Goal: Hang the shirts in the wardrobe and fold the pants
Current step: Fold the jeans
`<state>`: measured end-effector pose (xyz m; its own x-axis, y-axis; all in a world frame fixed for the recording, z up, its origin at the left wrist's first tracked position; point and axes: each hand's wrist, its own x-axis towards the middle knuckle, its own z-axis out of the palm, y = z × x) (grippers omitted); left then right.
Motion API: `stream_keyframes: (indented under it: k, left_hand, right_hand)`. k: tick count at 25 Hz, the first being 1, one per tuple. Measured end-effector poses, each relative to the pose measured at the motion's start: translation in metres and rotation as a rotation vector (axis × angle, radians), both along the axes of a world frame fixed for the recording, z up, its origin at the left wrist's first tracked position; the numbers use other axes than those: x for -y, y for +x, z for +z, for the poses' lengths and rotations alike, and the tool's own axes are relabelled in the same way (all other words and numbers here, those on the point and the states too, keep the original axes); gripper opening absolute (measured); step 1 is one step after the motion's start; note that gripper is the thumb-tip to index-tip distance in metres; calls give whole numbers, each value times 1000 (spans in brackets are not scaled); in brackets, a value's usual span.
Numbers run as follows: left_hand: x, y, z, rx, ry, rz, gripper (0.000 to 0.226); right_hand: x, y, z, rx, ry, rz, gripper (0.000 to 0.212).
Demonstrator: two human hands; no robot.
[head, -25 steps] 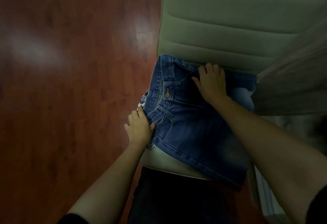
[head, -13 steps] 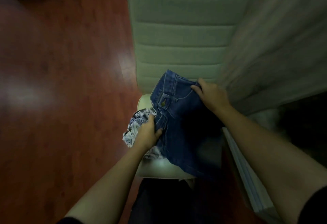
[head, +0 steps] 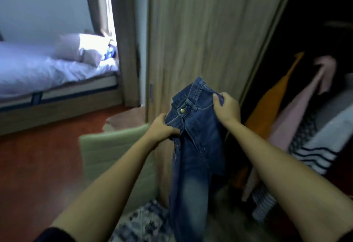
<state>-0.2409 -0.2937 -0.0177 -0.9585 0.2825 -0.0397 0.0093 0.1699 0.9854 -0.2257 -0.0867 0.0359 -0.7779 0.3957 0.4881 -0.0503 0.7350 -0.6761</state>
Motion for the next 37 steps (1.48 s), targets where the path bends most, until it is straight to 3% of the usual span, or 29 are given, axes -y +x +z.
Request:
stream_keyframes:
  k: [5, 7, 9, 11, 14, 19, 22, 26, 30, 34, 37]
  left_hand:
    - [-9, -7, 172, -357, 473, 171, 56]
    - [0, -3, 235, -513, 624, 191, 40]
    - [13, -10, 275, -694, 636, 195, 20]
    - [21, -25, 288, -792, 525, 243, 16]
    - [16, -40, 286, -771, 424, 324, 20]
    - [-17, -28, 280, -582, 492, 379, 31]
    - [-44, -12, 285, -435, 519, 318, 30]
    - [-72, 8, 294, -402, 483, 111, 28]
    - [-77, 27, 304, -381, 494, -70, 29]
    - [-68, 37, 299, -548, 388, -232, 31]
    - [-68, 45, 298, -584, 503, -209, 16]
  right_hand:
    - [-20, 26, 165, -377, -189, -31, 25]
    - [-29, 39, 214, -550, -319, 25, 24]
    - [-38, 54, 245, -661, -308, 98, 26]
    - [-46, 64, 258, -586, -195, 159, 26]
    - [-55, 66, 255, -459, -215, 257, 18]
    - [-43, 55, 225, -387, -717, 399, 19]
    - [-19, 49, 216, -301, -817, 395, 31]
    - [12, 56, 214, -261, -730, 518, 34]
    - [16, 65, 214, -133, -483, 697, 31]
    - [8, 71, 209, -104, -251, 656, 54]
    - [11, 74, 205, -276, -104, 514, 66]
